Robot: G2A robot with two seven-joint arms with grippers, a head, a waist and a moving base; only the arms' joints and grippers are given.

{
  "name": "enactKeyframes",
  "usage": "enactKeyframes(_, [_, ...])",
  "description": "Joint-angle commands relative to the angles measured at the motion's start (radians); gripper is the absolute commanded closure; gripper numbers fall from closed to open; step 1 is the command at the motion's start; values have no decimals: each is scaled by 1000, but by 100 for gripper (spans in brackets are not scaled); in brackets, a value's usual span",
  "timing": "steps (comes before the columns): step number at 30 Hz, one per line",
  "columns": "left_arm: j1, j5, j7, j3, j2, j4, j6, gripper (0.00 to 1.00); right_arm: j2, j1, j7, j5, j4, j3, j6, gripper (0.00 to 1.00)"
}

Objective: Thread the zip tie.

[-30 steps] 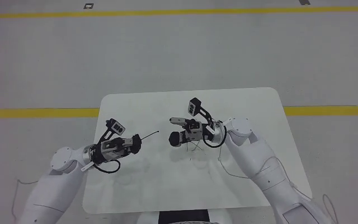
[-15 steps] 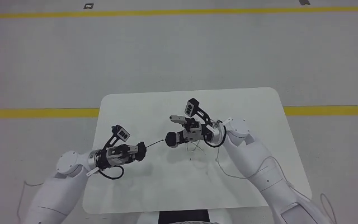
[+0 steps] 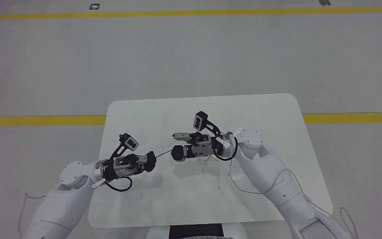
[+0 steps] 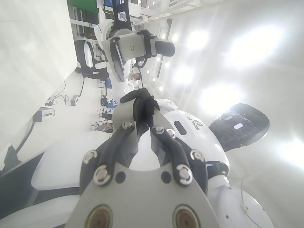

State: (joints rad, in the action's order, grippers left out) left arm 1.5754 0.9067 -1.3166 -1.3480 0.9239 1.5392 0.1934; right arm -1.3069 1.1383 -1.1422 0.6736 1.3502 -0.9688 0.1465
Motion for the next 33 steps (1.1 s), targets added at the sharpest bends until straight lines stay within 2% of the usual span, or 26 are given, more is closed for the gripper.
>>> enactKeyframes(1, [0, 0, 0, 0, 0, 0, 0, 100, 2, 1, 0, -4, 2, 0, 6, 100])
enactKeyframes(15, [0, 0, 0, 0, 0, 0, 0, 100, 15, 8, -31, -15, 26, 7, 47, 100])
enactKeyframes(23, [0, 0, 0, 0, 0, 0, 0, 100, 20, 7, -23, -28, 26, 14, 46, 100])
enactKeyframes(33, [0, 0, 7, 1, 0, 1, -1, 100, 24, 14, 15, -33, 41, 12, 16, 100])
